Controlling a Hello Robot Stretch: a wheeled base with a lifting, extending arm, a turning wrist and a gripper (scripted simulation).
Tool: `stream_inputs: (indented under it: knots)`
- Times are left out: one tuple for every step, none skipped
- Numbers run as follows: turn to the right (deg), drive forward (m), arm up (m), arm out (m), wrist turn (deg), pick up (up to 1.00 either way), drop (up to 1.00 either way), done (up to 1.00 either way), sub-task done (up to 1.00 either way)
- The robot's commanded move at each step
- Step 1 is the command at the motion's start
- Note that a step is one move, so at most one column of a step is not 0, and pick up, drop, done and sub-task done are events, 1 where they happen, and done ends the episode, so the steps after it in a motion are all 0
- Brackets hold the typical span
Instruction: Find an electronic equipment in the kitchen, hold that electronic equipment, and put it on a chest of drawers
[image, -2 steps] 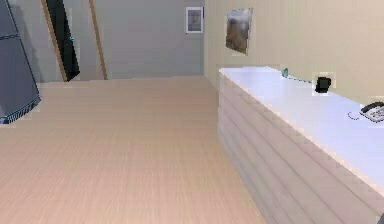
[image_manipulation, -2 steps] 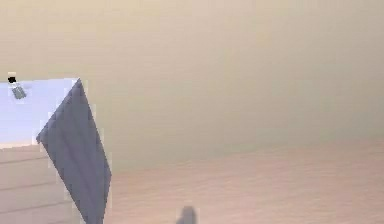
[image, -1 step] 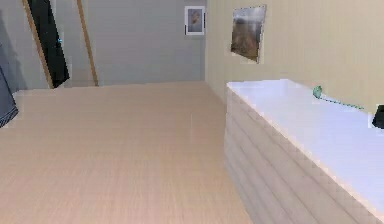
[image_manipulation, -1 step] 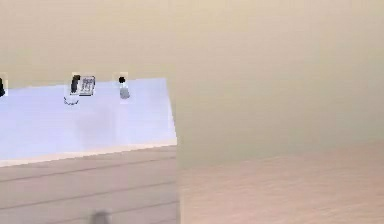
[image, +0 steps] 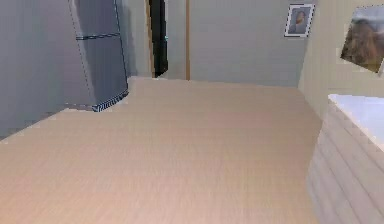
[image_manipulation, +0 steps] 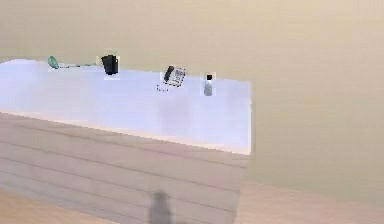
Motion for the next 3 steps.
stream_inputs:
  knots:
    - [45.0, 0.00, 0.00, 0.00, 0.0, 0.00, 0.00, 0.00, 0.00]
    - [45.0, 0.00, 0.00, 0.00, 0.0, 0.00, 0.00, 0.00, 0.00]
    - [45.0, 0.00, 0.00, 0.00, 0.0, 0.00, 0.00, 0.00, 0.00]
